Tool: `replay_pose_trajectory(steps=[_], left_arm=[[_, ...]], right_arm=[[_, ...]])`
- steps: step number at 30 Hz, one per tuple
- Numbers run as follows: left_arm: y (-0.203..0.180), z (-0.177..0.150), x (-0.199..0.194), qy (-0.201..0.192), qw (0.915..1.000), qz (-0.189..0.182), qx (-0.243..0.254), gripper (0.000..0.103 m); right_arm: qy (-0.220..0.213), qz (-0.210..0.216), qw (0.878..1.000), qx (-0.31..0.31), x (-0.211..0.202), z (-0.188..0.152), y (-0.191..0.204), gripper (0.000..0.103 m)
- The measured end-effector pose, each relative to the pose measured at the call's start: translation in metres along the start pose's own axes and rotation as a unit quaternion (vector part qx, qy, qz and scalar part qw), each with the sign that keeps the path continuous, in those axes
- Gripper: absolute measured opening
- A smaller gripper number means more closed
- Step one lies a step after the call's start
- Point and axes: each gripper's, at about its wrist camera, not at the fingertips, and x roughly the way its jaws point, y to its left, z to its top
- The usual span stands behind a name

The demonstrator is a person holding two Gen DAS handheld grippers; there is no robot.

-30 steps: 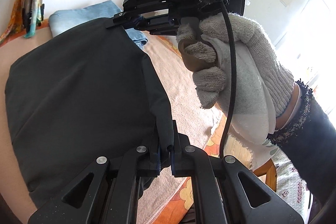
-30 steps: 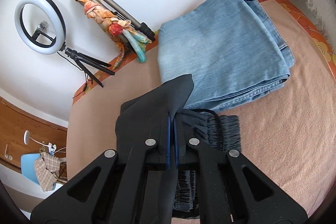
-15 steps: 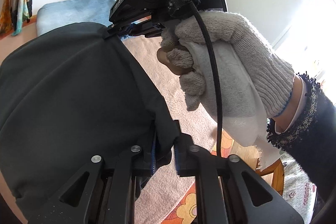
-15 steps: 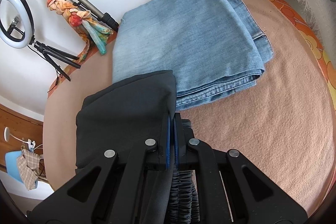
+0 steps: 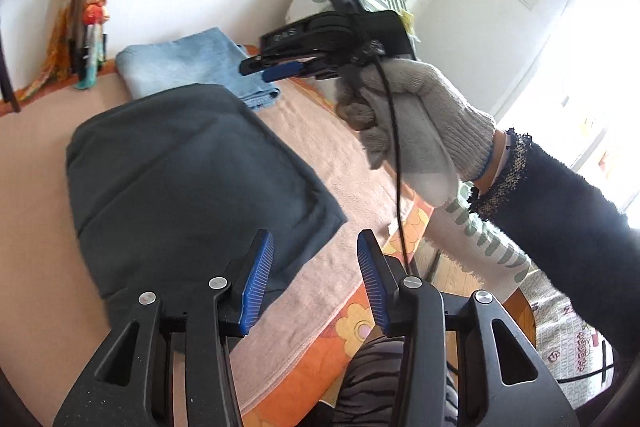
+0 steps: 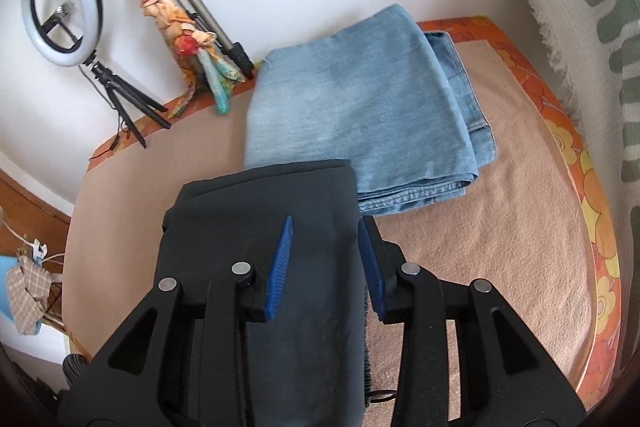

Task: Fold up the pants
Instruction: 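Open the right tool and release the folded pants beside the jeans, then grasp the edge of the folded black pants with both tools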

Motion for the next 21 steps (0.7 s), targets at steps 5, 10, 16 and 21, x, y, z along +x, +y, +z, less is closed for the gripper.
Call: replay_pose_trajectory(steps=[5, 10, 16, 21], left_arm=[[0.06, -0.023, -0.032, -0.023, 0.9959, 0.027, -0.083, 0.042], [0.119, -0.054, -0.032, -0.026, 0.9787, 0.021, -0.203, 0.042], [0.141, -0.066, -0.019, -0.035, 0.964, -0.016, -0.263, 0.043], [0.145, -0.069, 0.002, -0.022, 0.9582, -0.044, -0.282, 0.049]], right_arm=[[0.008, 0.058, 0.996, -0.074, -0.002, 0.009, 0.052, 0.041], [0.015, 0.078, 0.989, -0.124, 0.012, 0.014, 0.096, 0.041], [0.035, 0.104, 0.976, -0.187, 0.039, 0.016, 0.14, 0.058], [0.072, 0.093, 0.957, -0.264, 0.072, 0.014, 0.186, 0.062]])
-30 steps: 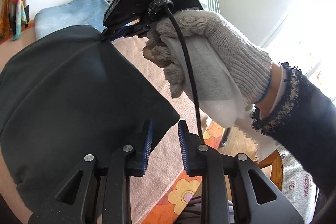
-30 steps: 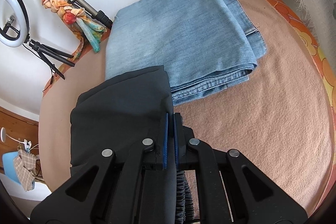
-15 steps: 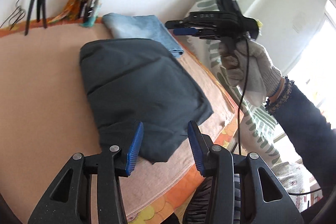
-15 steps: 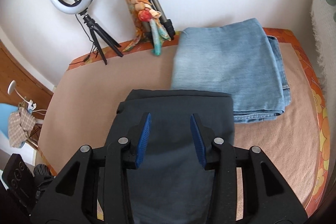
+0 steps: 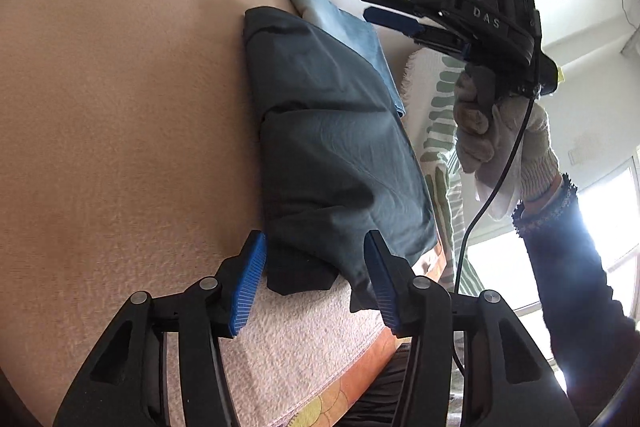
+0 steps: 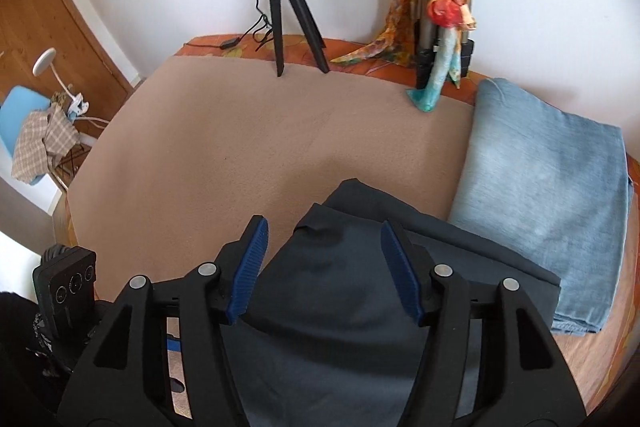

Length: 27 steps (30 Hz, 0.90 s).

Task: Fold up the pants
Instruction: 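Grasp the edge of the folded black pants with both tools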

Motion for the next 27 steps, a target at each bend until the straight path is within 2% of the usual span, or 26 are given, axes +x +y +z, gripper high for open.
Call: replay_pose_trajectory(steps=[5, 11, 14, 17, 19, 20, 24, 27], left_arm=[[0.0, -0.003, 0.017, 0.011, 0.9997, -0.022, -0.002, 0.049], [0.004, -0.004, 0.018, 0.004, 0.9993, -0.038, -0.001, 0.047], [0.003, -0.005, 0.019, 0.004, 0.9994, -0.034, 0.004, 0.043], [0.001, -0.006, 0.019, 0.006, 0.9994, -0.033, 0.011, 0.038], [0.006, -0.006, 0.017, 0.006, 0.9993, -0.036, 0.009, 0.032], [0.008, -0.008, 0.016, 0.006, 0.9992, -0.038, 0.007, 0.03], [0.005, -0.008, 0.015, 0.005, 0.9995, -0.03, 0.013, 0.011], [-0.002, -0.01, 0.013, -0.002, 0.9993, -0.025, 0.026, 0.005]], right_arm=[[0.078, 0.013, 0.996, -0.044, 0.051, 0.026, 0.019, 0.062], [0.164, -0.014, 0.982, -0.092, 0.11, 0.04, 0.019, 0.062], [0.193, -0.023, 0.975, -0.106, 0.126, 0.038, 0.021, 0.061], [0.21, -0.017, 0.97, -0.123, 0.13, 0.032, 0.028, 0.043], [0.211, -0.035, 0.966, -0.144, 0.128, 0.028, 0.034, 0.029], [0.212, -0.048, 0.964, -0.152, 0.128, 0.027, 0.035, 0.017], [0.191, -0.07, 0.969, -0.141, 0.118, 0.03, 0.036, 0.007], [0.171, -0.086, 0.972, -0.139, 0.106, 0.033, 0.04, 0.005]])
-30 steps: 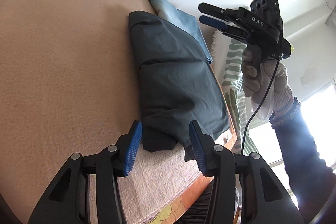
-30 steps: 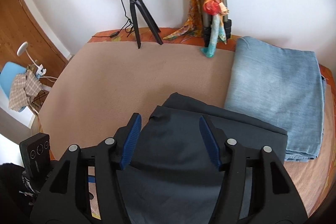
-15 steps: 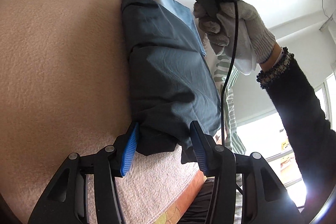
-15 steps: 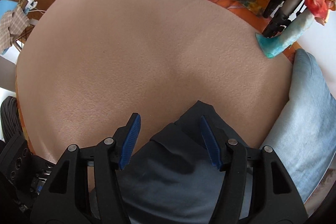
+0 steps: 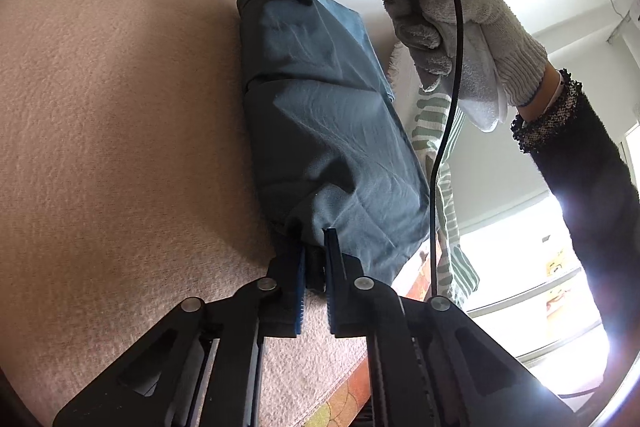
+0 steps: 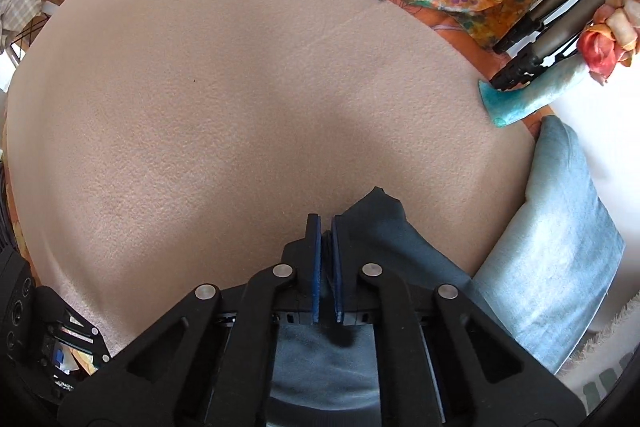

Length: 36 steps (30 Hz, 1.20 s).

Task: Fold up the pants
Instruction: 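Grasp the edge of the folded black pants with both tools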

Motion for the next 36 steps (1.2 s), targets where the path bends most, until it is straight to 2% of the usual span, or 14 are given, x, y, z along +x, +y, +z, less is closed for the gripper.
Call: replay_pose_trajectory(steps=[8, 10, 12, 17, 19, 20, 21, 25, 28, 29, 30, 31, 32, 36], left_arm=[[-0.025, -0.018, -0.007, -0.003, 0.9993, -0.001, 0.037, 0.003], [-0.028, -0.02, -0.005, 0.003, 0.999, -0.002, 0.045, 0.002], [-0.031, -0.022, 0.001, 0.007, 0.9978, 0.02, 0.062, 0.002], [-0.027, -0.017, 0.003, 0.005, 0.9985, 0.022, 0.051, 0.002], [-0.026, -0.017, 0.002, 0.006, 0.9986, 0.019, 0.048, 0.002], [-0.026, -0.016, 0.003, 0.006, 0.9985, 0.021, 0.049, 0.002], [-0.027, -0.017, 0.004, 0.006, 0.9985, 0.021, 0.05, 0.002], [-0.025, -0.017, -0.005, 0.007, 0.9978, 0.026, 0.06, 0.002], [-0.026, -0.016, -0.005, 0.005, 0.9974, 0.03, 0.065, 0.002], [-0.026, -0.015, -0.007, 0.005, 0.9971, 0.034, 0.068, 0.002], [-0.027, -0.016, -0.007, 0.005, 0.997, 0.036, 0.068, 0.002], [-0.027, -0.016, -0.007, 0.004, 0.9969, 0.04, 0.067, 0.005], [-0.027, -0.015, -0.007, 0.004, 0.9968, 0.045, 0.065, 0.006], [-0.02, -0.013, -0.007, 0.001, 0.9979, 0.035, 0.055, 0.009]], right_arm=[[-0.039, -0.031, 0.998, 0.049, -0.026, 0.008, -0.021, 0.0], [-0.049, -0.026, 0.996, 0.075, -0.026, 0.013, -0.03, 0.0], [-0.058, -0.039, 0.993, 0.098, -0.022, 0.017, -0.042, 0.0], [-0.049, 0.002, 0.995, 0.091, -0.014, 0.02, -0.042, 0.0], [-0.037, 0.041, 0.994, 0.091, -0.015, 0.021, -0.038, 0.01], [-0.037, 0.039, 0.995, 0.082, -0.015, 0.022, -0.034, 0.034], [-0.038, 0.028, 0.997, 0.067, -0.014, 0.023, -0.028, 0.05], [-0.015, 0.031, 0.999, 0.013, 0.004, 0.024, -0.002, 0.052], [0.01, 0.004, 1.0, -0.02, 0.02, 0.023, 0.013, 0.052], [0.018, 0.001, 1.0, -0.024, 0.025, 0.022, 0.016, 0.049], [0.026, 0.0, 0.999, -0.026, 0.028, 0.02, 0.018, 0.027], [0.035, -0.009, 0.999, -0.03, 0.032, 0.017, 0.02, 0.011], [0.037, -0.023, 0.998, -0.037, 0.032, 0.014, 0.022, 0.006], [0.011, -0.034, 0.999, -0.029, 0.012, 0.004, 0.022, 0.004]])
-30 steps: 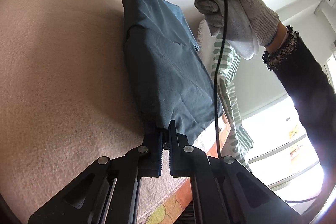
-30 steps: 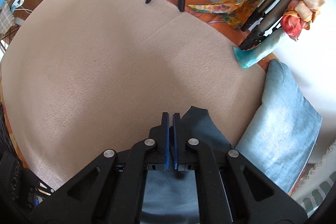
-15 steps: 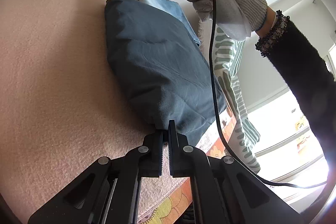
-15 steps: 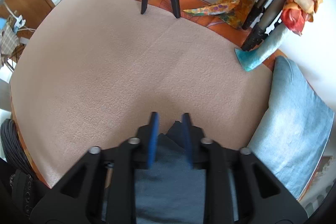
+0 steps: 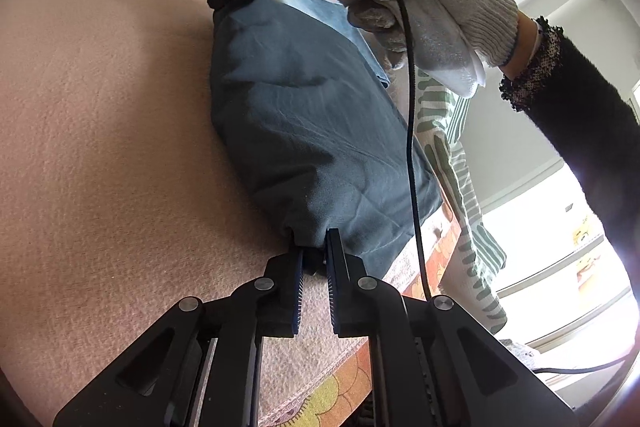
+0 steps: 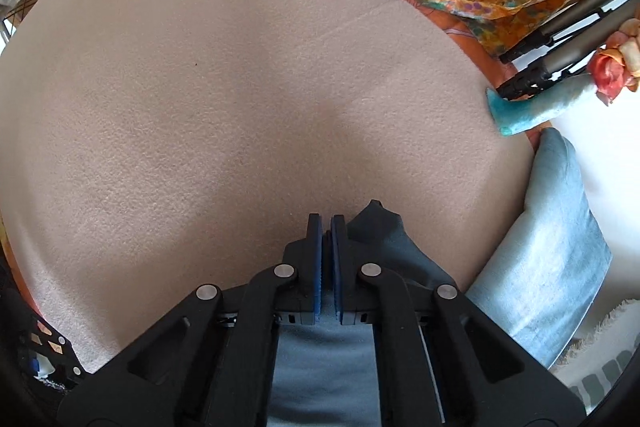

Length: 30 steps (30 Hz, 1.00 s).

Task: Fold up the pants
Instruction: 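Grasp the edge of the folded black pants with both tools, then open both tools and release the pants edge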

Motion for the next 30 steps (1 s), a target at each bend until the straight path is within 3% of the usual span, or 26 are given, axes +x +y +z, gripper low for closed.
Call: replay_pose_trajectory(steps=[7, 11, 15, 18, 19, 21, 24, 28, 30], left_arm=[[-0.004, -0.005, 0.0, -0.003, 1.0, -0.002, 0.007, 0.004], [-0.017, -0.018, 0.004, 0.008, 0.9995, -0.011, 0.03, 0.0], [-0.014, -0.028, 0.012, 0.029, 0.9992, 0.001, 0.028, 0.0], [-0.013, -0.022, -0.002, 0.024, 0.9993, -0.001, 0.027, 0.0], [-0.015, -0.02, -0.005, 0.023, 0.9992, 0.004, 0.031, 0.0], [-0.015, -0.015, -0.016, 0.018, 0.9991, 0.012, 0.035, 0.0], [-0.013, -0.004, -0.03, 0.006, 0.999, 0.023, 0.038, 0.009], [-0.005, 0.016, -0.045, -0.011, 0.9979, 0.048, 0.041, 0.036], [0.001, 0.029, -0.048, -0.016, 0.9977, 0.058, 0.03, 0.046]], right_arm=[[-0.033, -0.035, 0.997, 0.055, -0.029, -0.009, -0.024, 0.003], [-0.033, -0.04, 0.995, 0.088, -0.013, -0.006, -0.035, 0.003], [-0.032, -0.042, 0.993, 0.101, 0.009, 0.003, -0.034, 0.003], [-0.04, -0.02, 0.99, 0.132, 0.007, 0.002, -0.043, 0.004], [-0.051, -0.014, 0.989, 0.141, 0.002, 0.001, -0.047, 0.006], [-0.069, -0.001, 0.985, 0.155, -0.013, -0.007, -0.053, 0.025], [-0.108, 0.013, 0.976, 0.188, -0.042, -0.03, -0.065, 0.041], [-0.151, 0.028, 0.957, 0.247, -0.076, -0.082, -0.086, 0.045], [-0.169, 0.04, 0.944, 0.28, -0.088, -0.115, -0.096, 0.059]])
